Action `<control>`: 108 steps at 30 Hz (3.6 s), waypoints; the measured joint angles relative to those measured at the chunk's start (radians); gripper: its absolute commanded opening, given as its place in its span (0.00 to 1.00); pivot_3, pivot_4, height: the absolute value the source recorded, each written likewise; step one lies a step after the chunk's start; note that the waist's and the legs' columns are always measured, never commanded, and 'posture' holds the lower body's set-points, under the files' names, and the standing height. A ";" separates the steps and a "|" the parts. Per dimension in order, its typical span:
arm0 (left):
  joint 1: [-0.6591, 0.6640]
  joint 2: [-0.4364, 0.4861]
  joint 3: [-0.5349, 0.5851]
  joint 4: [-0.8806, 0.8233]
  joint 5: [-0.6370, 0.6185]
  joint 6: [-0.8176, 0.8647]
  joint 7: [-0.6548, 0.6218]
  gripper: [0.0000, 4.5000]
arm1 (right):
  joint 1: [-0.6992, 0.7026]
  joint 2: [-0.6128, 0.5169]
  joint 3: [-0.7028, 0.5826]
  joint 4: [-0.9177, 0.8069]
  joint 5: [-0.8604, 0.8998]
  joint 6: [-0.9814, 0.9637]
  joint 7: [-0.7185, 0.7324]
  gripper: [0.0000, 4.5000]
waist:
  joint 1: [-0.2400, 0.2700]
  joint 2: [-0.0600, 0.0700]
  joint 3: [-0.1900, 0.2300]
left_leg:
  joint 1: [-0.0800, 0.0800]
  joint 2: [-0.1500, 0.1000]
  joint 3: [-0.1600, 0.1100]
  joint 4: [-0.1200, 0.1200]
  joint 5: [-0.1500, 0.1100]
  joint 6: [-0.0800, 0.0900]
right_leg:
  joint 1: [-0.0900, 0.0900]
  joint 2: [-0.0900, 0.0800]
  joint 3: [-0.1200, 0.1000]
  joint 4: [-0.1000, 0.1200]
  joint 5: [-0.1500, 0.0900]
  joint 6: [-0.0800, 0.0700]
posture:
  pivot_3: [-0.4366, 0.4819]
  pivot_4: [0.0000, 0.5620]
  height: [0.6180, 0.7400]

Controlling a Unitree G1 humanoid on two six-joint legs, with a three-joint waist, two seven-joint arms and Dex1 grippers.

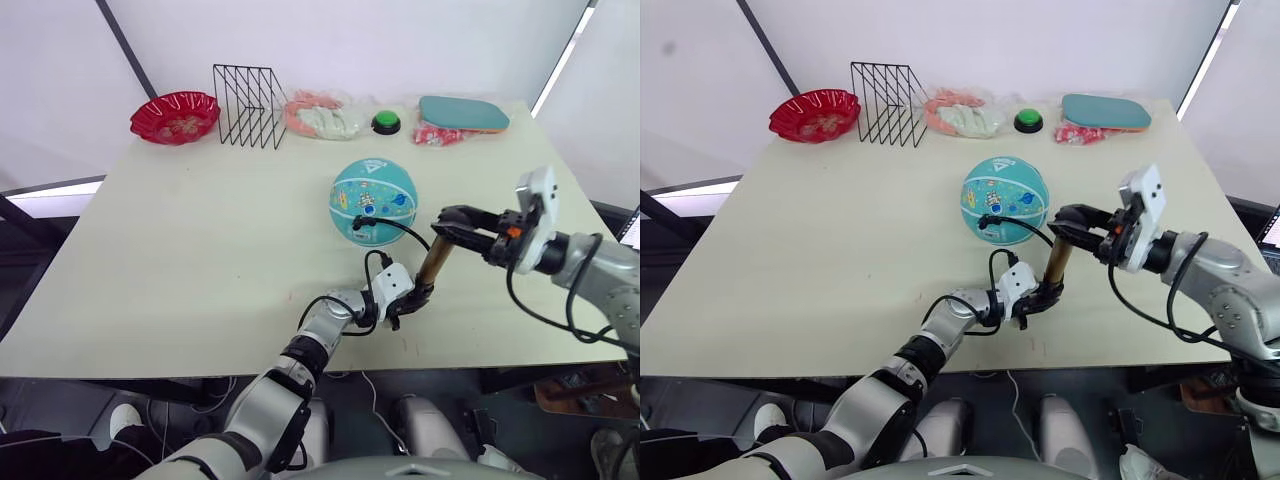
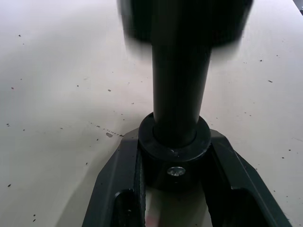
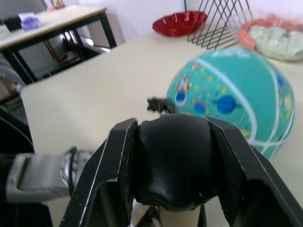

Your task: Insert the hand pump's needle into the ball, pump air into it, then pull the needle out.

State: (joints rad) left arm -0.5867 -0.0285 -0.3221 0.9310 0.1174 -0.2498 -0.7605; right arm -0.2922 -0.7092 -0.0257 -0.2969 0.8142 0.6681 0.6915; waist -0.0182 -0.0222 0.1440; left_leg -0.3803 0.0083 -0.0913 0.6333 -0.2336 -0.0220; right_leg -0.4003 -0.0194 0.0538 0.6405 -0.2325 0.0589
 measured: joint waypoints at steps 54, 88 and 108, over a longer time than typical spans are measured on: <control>0.011 0.012 0.002 -0.006 0.007 0.004 0.004 0.24 | -0.018 0.003 -0.024 0.076 -0.014 -0.051 0.090 0.36 | -0.020 -0.001 -0.011 | 0.002 0.002 0.000 0.000 0.000 0.000 | 0.002 0.001 0.000 -0.001 0.000 0.000 | 0.48 0.27 1.00; -0.003 -0.008 0.004 -0.016 -0.020 0.000 -0.017 0.24 | -0.315 -0.179 -0.208 0.035 0.212 0.308 0.023 0.36 | 0.006 0.010 0.011 | -0.016 -0.003 -0.001 0.001 0.000 0.001 | -0.012 -0.004 -0.001 -0.002 0.003 0.004 | 0.48 0.27 1.00; 0.014 0.015 0.003 -0.016 -0.011 0.002 0.008 0.24 | -0.024 0.069 0.023 0.104 -0.110 -0.094 0.091 0.36 | -0.021 0.001 -0.004 | 0.002 0.002 0.000 0.000 -0.001 0.001 | 0.002 0.002 0.000 0.000 0.000 0.000 | 0.48 0.27 1.00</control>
State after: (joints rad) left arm -0.5730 -0.0136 -0.3191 0.9155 0.1064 -0.2475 -0.7527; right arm -0.3162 -0.6397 -0.0032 -0.1929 0.7042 0.5738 0.7825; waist -0.0391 -0.0215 0.1403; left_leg -0.3781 0.0104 -0.0914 0.6329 -0.2341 -0.0214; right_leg -0.3985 -0.0176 0.0533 0.6405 -0.2326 0.0589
